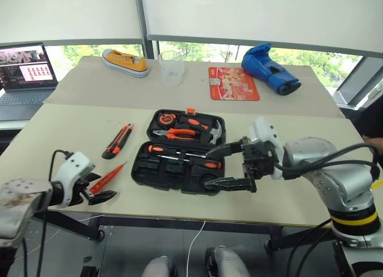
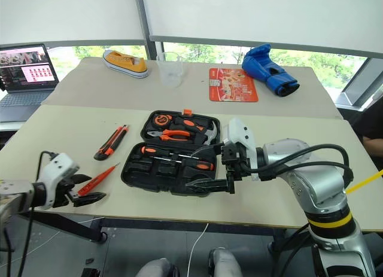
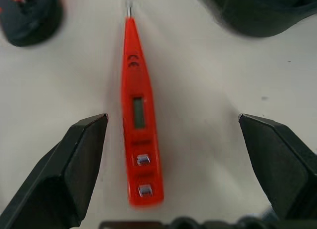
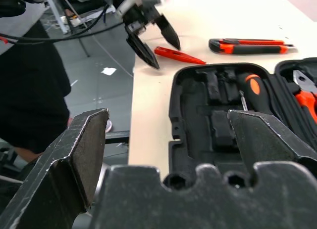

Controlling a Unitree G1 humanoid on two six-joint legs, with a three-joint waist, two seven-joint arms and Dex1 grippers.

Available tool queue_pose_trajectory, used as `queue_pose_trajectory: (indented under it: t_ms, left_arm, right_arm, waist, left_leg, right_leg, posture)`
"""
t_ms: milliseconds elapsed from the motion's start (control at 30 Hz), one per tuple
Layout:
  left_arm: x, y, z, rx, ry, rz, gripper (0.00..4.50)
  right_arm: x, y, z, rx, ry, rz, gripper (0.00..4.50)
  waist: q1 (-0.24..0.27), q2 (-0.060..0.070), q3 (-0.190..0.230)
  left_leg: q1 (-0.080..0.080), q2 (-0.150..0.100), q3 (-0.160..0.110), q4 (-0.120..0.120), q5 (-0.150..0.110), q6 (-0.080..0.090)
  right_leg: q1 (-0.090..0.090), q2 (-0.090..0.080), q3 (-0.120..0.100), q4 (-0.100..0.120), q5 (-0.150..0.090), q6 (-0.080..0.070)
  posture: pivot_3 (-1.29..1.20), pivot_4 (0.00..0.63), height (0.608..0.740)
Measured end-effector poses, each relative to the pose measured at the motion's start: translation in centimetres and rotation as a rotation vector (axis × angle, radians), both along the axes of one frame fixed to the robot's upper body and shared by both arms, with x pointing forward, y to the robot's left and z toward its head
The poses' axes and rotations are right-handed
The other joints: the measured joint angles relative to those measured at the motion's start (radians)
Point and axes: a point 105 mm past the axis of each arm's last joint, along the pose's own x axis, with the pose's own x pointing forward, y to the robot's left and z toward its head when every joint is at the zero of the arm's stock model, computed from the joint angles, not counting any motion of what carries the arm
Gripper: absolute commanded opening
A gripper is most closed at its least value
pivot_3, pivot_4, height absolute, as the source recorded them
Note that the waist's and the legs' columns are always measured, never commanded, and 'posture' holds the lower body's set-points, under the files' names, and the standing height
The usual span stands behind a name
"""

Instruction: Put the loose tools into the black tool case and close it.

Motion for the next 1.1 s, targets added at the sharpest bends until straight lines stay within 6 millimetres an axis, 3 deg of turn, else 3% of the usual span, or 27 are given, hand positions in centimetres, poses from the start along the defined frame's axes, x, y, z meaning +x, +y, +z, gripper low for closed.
queue_pose_trajectory:
  t_ms: [33, 300, 367, 467, 533, 667, 767, 833, 933, 1000, 1100]
  left_arm:
    - [0.3, 0.1, 0.0, 0.006, -0.002, 0.005, 3.84]
    - [1.5, 0.8, -0.4, 0.013, -0.012, -0.002, 0.92]
    - [1.9, 1.2, -0.3, -0.006, -0.031, -0.002, 0.46]
    - [2.2, 1.3, 0.3, -0.075, -0.042, -0.023, 0.45]
    - [2.6, 0.7, 1.9, -0.107, -0.092, -0.097, 0.44]
    - [3.8, -1.2, 7.7, -0.136, -0.239, -0.305, 0.44]
    - [5.1, -4.3, 10.1, -0.140, -0.285, -0.482, 0.44]
    - [5.5, -6.9, 9.5, -0.110, -0.252, -0.632, 0.44]
    - [6.7, -10.4, 6.8, 0.006, -0.178, -0.847, 0.44]
    - [6.9, -11.9, 5.4, 0.057, -0.141, -0.950, 0.44]
    - [7.6, -12.6, 4.6, 0.101, -0.117, -1.013, 0.44]
  right_arm:
    - [-0.2, 0.0, 0.0, 0.001, 0.000, 0.001, 4.50]
    - [-0.3, -1.1, 0.2, -0.015, -0.025, -0.058, 4.50]
    - [-0.2, -1.5, -0.2, -0.021, -0.018, -0.088, 4.50]
    - [-0.3, -2.0, -0.2, -0.025, -0.027, -0.125, 4.50]
    - [-0.6, -2.2, -0.1, -0.014, -0.025, -0.131, 4.50]
    - [-1.2, -2.9, -0.4, -0.016, 0.027, -0.151, 4.50]
    - [-1.4, -3.3, -0.7, -0.023, 0.038, -0.173, 4.50]
    - [-1.1, -3.4, -0.8, -0.024, 0.029, -0.202, 4.50]
    - [-0.9, -3.6, -1.2, -0.027, 0.028, -0.245, 4.50]
    - [-0.9, -3.5, -1.2, -0.028, 0.022, -0.252, 4.50]
    - [-1.2, -3.6, -1.6, -0.031, 0.026, -0.268, 4.50]
  waist:
    - [0.001, 0.000, 0.000]
    - [0.007, 0.000, 0.000]
    - [0.009, 0.000, 0.000]
    - [0.010, -0.001, 0.001]
    - [0.011, -0.002, 0.001]
    - [0.019, -0.003, 0.001]
    - [0.024, -0.003, 0.001]
    - [0.024, -0.004, 0.001]
    - [0.023, -0.005, 0.001]
    - [0.017, -0.006, 0.002]
    - [0.007, -0.006, 0.002]
  left_leg:
    - [0.000, 0.000, 0.000, 0.000, 0.000, 0.000]
    - [0.005, 0.000, 0.002, 0.000, 0.000, 0.000]
    - [0.004, 0.001, 0.002, 0.000, 0.001, -0.002]
    - [0.003, 0.002, 0.002, 0.001, 0.002, -0.004]
    - [0.001, 0.002, 0.001, 0.001, 0.003, -0.004]
    - [-0.001, 0.001, 0.000, 0.003, 0.003, -0.004]
    - [-0.001, -0.002, 0.000, 0.007, 0.001, -0.001]
    - [-0.001, -0.005, 0.001, 0.007, 0.001, 0.001]
    - [-0.002, -0.007, 0.001, 0.008, 0.000, 0.003]
    - [-0.003, -0.007, 0.001, 0.008, 0.000, 0.004]
    - [-0.003, -0.005, 0.001, 0.008, -0.001, 0.005]
  right_leg:
    - [0.000, 0.000, 0.000, 0.000, 0.000, 0.000]
    - [0.003, -0.002, 0.003, 0.000, -0.002, 0.002]
    - [0.002, -0.001, 0.003, 0.001, -0.004, 0.006]
    - [0.001, -0.001, 0.002, 0.002, -0.004, 0.006]
    - [0.000, -0.001, 0.002, 0.002, -0.002, 0.002]
    - [0.001, -0.001, -0.001, 0.001, 0.000, 0.000]
    - [0.003, 0.002, -0.003, 0.001, -0.001, 0.001]
    - [0.003, 0.002, -0.003, 0.002, 0.000, 0.002]
    - [0.003, 0.002, -0.004, 0.000, 0.000, 0.004]
    - [0.002, 0.002, -0.004, 0.000, 0.001, 0.005]
    - [0.002, 0.002, -0.003, -0.001, 0.001, 0.005]
  posture:
    - [0.00, 0.150, 0.724]
    - [0.00, 0.150, 0.724]
    - [0.00, 0.150, 0.724]
    - [0.00, 0.150, 0.724]
    - [0.00, 0.150, 0.724]
    - [0.00, 0.150, 0.724]
    - [0.00, 0.150, 0.724]
    - [0.00, 0.150, 0.724]
    - [0.00, 0.150, 0.724]
    - [0.00, 0.150, 0.724]
    - [0.00, 0.150, 0.724]
